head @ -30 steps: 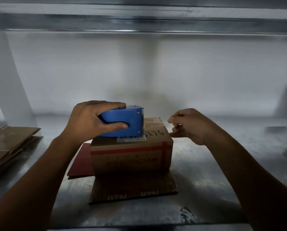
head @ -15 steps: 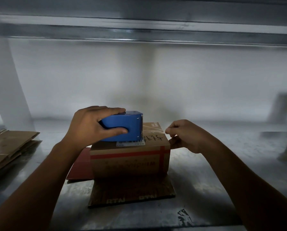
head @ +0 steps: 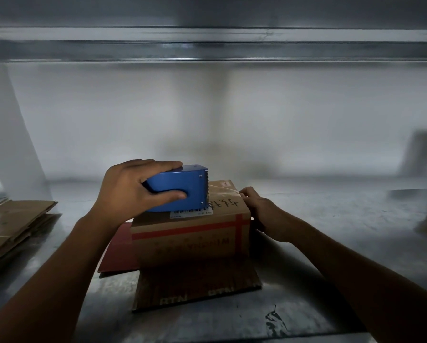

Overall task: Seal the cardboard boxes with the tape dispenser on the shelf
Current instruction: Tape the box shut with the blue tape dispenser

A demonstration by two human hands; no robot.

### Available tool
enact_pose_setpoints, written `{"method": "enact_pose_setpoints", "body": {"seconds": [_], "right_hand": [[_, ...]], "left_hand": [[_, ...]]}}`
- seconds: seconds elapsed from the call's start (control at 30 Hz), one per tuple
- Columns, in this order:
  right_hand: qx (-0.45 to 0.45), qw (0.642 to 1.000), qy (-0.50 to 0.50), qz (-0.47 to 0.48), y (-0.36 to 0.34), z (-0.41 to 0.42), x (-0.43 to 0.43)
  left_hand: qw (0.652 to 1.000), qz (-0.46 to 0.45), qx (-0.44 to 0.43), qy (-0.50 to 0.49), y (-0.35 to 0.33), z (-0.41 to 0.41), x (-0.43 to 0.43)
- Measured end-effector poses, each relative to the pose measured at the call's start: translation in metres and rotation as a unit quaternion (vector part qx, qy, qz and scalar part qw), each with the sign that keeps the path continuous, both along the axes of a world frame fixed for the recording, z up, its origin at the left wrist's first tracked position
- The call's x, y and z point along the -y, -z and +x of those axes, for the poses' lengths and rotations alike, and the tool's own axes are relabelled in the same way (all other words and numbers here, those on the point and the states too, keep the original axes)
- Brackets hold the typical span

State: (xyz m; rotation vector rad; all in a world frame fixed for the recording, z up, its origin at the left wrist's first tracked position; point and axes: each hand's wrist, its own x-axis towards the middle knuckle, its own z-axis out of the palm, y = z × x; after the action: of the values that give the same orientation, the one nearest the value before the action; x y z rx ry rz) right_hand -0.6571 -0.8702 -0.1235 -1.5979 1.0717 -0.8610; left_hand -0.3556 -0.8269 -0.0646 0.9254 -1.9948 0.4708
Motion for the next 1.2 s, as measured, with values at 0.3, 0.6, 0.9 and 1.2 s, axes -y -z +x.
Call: {"method": "enact_pose_setpoints", "body": {"seconds": [0.3, 0.6, 0.9, 1.2], "right_hand": [[-0.177, 0.966, -0.071, -0.173, 0.011, -0.016, 0.021], [-0.124, 0.952, 0.007, -0.279, 0.000, -0.019, 0.022], [-0.248, 0.933, -0.110, -0.235, -0.030, 0.022, -0.015], [-0.414, 0.865, -0.140, -0.246, -0.038, 0.023, 0.002]], "left_hand": [[1.000, 0.004, -0.006, 0.001, 0.000, -0.001, -0.002], [1.000, 0.009, -0.015, 0.000, -0.002, -0.004, -0.005], [1.000, 0.011, 0.007, -0.007, -0.004, -0.005, -0.005], [0.989, 0.101, 0.102, -0.041, -0.048, -0.005, 0.003]]}}
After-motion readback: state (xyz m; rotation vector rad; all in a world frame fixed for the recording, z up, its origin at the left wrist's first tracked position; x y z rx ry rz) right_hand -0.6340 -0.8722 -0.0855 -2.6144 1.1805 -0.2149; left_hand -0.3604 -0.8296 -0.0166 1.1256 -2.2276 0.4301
